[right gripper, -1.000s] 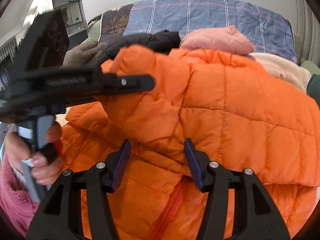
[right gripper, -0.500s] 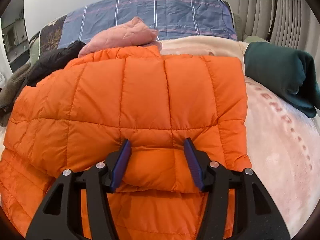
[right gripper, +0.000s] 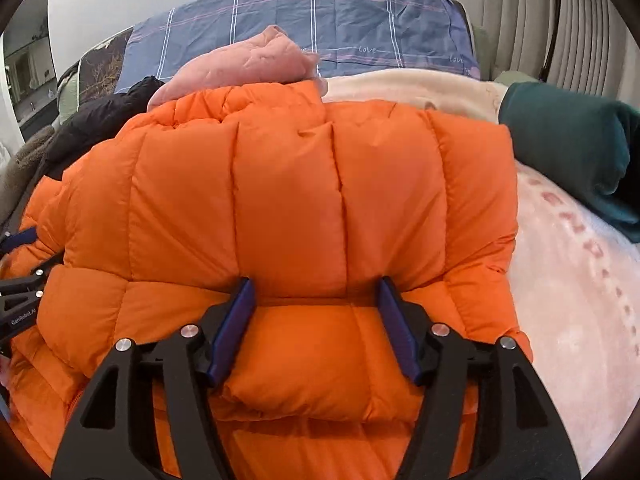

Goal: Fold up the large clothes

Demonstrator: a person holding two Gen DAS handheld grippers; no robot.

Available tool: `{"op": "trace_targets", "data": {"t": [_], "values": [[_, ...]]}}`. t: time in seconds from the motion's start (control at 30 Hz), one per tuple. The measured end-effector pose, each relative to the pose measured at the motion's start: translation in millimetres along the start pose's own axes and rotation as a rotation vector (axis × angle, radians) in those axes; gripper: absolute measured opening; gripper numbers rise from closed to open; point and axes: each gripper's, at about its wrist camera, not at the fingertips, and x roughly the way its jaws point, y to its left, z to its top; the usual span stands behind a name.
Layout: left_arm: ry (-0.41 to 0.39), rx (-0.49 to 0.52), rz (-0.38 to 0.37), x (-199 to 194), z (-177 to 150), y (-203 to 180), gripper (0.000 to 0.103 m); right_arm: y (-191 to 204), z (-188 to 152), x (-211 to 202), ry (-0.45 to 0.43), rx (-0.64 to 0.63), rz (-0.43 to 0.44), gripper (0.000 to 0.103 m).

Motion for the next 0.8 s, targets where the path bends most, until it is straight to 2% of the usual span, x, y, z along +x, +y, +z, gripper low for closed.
{"op": "trace_targets", "data": {"t": [0.13, 0.27, 0.33, 0.43, 0.53, 0.63, 0.73, 0.8], "values": [[0.025, -0.058, -0.059, 5.2, -0.9, 10.6, 0.082, 0.1, 0.4, 3.3, -0.001, 0.002, -0.001, 0.066], [0.020, -0.071, -0.053, 4.1, -1.3, 11.1, 0.083, -2.1, -1.4, 0.0, -0.007, 0.002, -0.009, 0.068], [0.013, -0.084, -0.069, -3.8, -3.8, 15.2, 0.083, -5.9, -2.8, -4.4, -0.012, 0.011, 0.001, 0.070], [-0.007, -0.131, -0.131, -28.5, -11.5, 40.1, 0.083, -18.7, -4.1, -24.5, -0.032, 0.044, 0.051, 0.071], [-0.063, -0.154, -0.161, -72.0, -34.4, 70.8, 0.086, -37.4, -12.9, -63.9, -0.083, 0.060, 0.098, 0.074], [-0.051, -0.159, -0.259, -92.0, -57.9, 86.7, 0.088, -60.1, -29.1, -98.4, -0.119, 0.000, 0.064, 0.075], [0.015, -0.163, -0.346, -94.1, -89.7, 93.9, 0.088, -88.6, -49.4, -110.0, -0.078, 0.034, 0.056, 0.075], [0.052, -0.171, -0.396, -90.7, -106.2, 94.0, 0.088, -110.4, -71.4, -110.1, -0.015, 0.098, 0.103, 0.075]]}}
